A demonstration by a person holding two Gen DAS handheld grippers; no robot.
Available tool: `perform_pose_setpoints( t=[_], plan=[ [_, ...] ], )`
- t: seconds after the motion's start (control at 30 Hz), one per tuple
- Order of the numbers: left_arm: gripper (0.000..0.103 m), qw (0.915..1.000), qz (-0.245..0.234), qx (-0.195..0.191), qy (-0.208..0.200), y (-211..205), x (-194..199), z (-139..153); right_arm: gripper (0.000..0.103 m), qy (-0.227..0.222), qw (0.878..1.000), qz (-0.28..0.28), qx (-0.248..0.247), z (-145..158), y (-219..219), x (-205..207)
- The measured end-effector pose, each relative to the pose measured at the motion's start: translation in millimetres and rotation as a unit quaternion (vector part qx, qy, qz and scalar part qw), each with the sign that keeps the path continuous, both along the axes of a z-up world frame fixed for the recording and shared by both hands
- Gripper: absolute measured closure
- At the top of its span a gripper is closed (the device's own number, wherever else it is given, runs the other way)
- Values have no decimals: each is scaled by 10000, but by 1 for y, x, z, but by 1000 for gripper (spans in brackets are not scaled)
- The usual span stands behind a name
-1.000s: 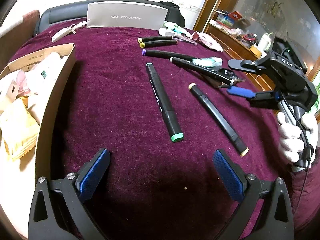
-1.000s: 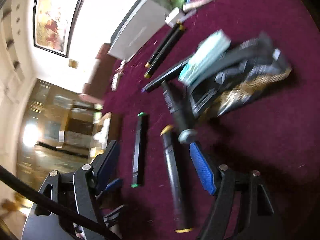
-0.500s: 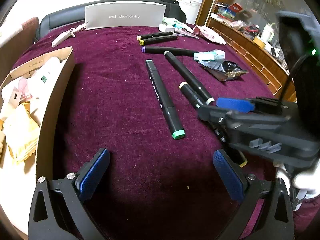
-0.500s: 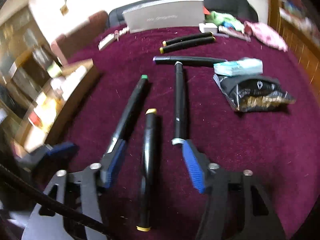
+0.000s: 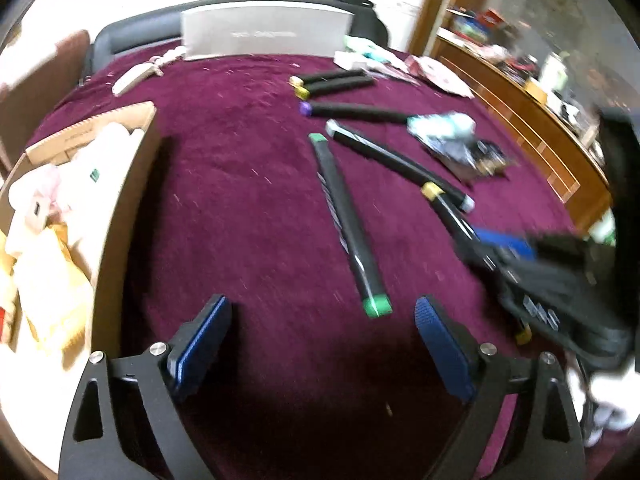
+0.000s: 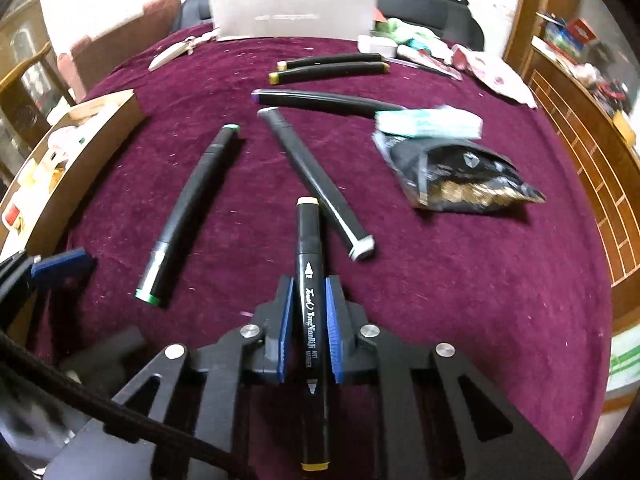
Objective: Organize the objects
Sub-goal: 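Grasp a black marker with the right tool, then grasp another black marker with the left tool while the right tool holds its marker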
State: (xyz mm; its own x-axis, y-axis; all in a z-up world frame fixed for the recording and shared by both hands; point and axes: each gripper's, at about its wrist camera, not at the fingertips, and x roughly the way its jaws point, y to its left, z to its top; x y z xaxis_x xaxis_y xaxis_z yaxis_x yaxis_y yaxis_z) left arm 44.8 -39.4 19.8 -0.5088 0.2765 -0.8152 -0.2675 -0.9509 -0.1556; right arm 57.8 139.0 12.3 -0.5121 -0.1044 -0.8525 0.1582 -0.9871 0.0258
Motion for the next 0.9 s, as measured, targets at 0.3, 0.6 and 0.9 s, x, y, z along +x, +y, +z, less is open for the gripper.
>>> perform_pose_setpoints(
  t=[0.3, 0.6, 0.9],
  plan=[
    [30, 9973, -87, -704, 180, 44, -46, -11, 91, 25, 9996, -120, -250, 0, 10, 0],
    [26, 9953, -111, -860, 423, 59, -50, -15, 91, 79, 9996, -135, -249, 0, 9, 1],
    [92, 9939, -789, -612, 459, 71, -30, -6, 91, 110, 9998, -143, -72, 0, 4, 1]
  ],
)
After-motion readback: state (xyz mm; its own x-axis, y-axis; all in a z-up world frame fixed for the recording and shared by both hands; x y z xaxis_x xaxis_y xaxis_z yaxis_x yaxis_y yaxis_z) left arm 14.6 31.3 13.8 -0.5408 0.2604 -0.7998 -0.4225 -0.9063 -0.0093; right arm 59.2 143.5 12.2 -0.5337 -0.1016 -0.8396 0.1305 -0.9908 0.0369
